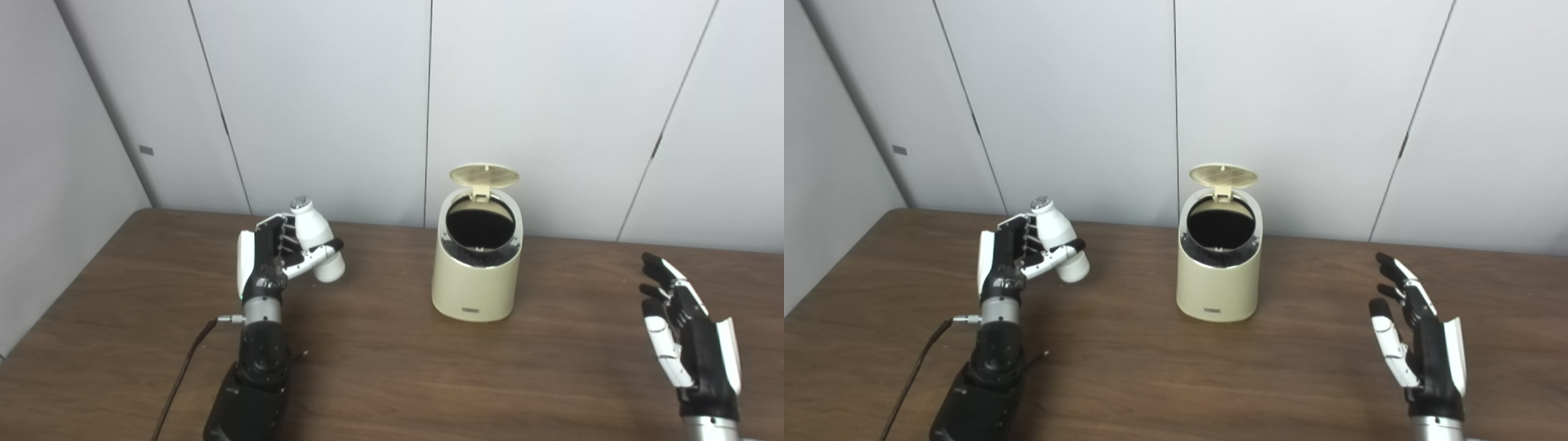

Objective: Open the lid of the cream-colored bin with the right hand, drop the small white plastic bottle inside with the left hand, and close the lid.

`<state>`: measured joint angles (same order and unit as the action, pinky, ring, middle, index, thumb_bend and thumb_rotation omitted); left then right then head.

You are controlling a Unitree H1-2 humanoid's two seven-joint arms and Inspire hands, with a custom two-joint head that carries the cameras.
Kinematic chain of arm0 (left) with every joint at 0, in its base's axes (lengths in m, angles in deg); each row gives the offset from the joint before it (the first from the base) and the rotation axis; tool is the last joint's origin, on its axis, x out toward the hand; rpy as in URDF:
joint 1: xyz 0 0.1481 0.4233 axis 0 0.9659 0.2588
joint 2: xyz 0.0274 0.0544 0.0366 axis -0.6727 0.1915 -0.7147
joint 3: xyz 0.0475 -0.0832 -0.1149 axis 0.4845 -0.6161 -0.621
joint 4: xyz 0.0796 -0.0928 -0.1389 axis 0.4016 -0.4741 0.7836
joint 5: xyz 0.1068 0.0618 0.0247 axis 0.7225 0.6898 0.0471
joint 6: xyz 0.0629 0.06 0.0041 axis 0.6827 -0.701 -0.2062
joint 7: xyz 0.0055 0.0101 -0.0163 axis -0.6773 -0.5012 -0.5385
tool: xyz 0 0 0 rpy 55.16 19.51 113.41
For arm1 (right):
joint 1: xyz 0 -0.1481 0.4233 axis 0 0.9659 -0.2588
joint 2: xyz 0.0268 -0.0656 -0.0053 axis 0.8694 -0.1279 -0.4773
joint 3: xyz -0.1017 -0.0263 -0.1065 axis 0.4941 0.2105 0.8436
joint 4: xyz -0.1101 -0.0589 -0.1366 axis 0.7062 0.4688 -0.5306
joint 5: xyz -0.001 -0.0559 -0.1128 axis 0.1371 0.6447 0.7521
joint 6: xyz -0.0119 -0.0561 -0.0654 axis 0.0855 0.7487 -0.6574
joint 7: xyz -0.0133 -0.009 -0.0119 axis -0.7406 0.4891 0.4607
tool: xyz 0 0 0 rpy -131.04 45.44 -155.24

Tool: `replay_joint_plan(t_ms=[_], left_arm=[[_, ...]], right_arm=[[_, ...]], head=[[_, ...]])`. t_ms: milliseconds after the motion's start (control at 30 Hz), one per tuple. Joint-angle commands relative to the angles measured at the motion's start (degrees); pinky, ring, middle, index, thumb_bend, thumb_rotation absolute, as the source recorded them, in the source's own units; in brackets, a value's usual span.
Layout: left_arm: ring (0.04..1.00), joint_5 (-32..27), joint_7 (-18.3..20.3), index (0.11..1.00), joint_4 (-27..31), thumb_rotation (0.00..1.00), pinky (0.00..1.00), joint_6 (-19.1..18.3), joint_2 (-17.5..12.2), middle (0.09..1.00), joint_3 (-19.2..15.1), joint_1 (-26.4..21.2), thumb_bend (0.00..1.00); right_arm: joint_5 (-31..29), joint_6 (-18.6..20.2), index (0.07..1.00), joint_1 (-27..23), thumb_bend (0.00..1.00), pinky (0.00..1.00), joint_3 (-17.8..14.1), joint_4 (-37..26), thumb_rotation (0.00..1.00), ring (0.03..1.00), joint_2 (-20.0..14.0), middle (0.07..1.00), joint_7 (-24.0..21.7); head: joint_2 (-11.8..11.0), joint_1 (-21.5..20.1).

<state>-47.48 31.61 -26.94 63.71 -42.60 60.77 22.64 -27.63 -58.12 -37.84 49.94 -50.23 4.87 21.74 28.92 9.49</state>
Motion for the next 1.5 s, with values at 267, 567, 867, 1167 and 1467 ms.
replay_joint_plan(t_ms=[267, 567, 867, 1167, 1467], left_arm=[[0.330, 0.96, -0.62, 0.500, 1.10, 0.00, 0.27, 3.01, -1.29, 0.417, 0.83, -2.06, 0.52], [0.421, 0.48, 2.84, 0.495, 10.90, 0.00, 0.31, 8.87, -0.59, 0.466, 4.17, 0.74, 0.50], [0.452, 2.00, 4.23, 0.449, 18.12, 0.00, 0.37, 10.86, 2.11, 0.511, 6.22, 0.96, 0.50], [0.463, 4.20, 4.20, 0.464, 18.18, 0.00, 0.37, 12.50, 3.75, 0.487, 7.32, -0.14, 0.50], [0.675, 9.10, 2.41, 0.459, 17.13, 0.00, 0.89, 11.58, 5.83, 0.497, 8.10, -1.11, 0.52]], right_arm=[[0.46, -1.89, 0.817, 1.05, 0.21, 0.76, 0.23, 2.74, 0.82, 0.856, 0.37, 0.862, 0.73], [0.47, -1.32, 0.821, 0.80, 0.21, 0.77, 0.33, 3.17, 0.80, 0.860, 0.42, 0.867, 0.65], [0.49, -1.60, 0.821, 0.46, 0.23, 0.76, 0.56, 4.09, 0.79, 0.862, 0.82, 0.871, 0.93], [3.02, -2.24, 0.814, 0.12, 0.21, 0.74, 1.11, 5.10, 0.80, 0.852, 1.02, 0.864, 2.75], [3.60, -2.37, 0.814, -0.02, 0.20, 0.74, 1.77, 5.49, 0.80, 0.848, 1.25, 0.863, 3.86]], head=[[-0.30, -0.11], [-0.68, -0.25], [-1.30, -0.73], [-2.29, -1.37], [-3.00, -1.98]])
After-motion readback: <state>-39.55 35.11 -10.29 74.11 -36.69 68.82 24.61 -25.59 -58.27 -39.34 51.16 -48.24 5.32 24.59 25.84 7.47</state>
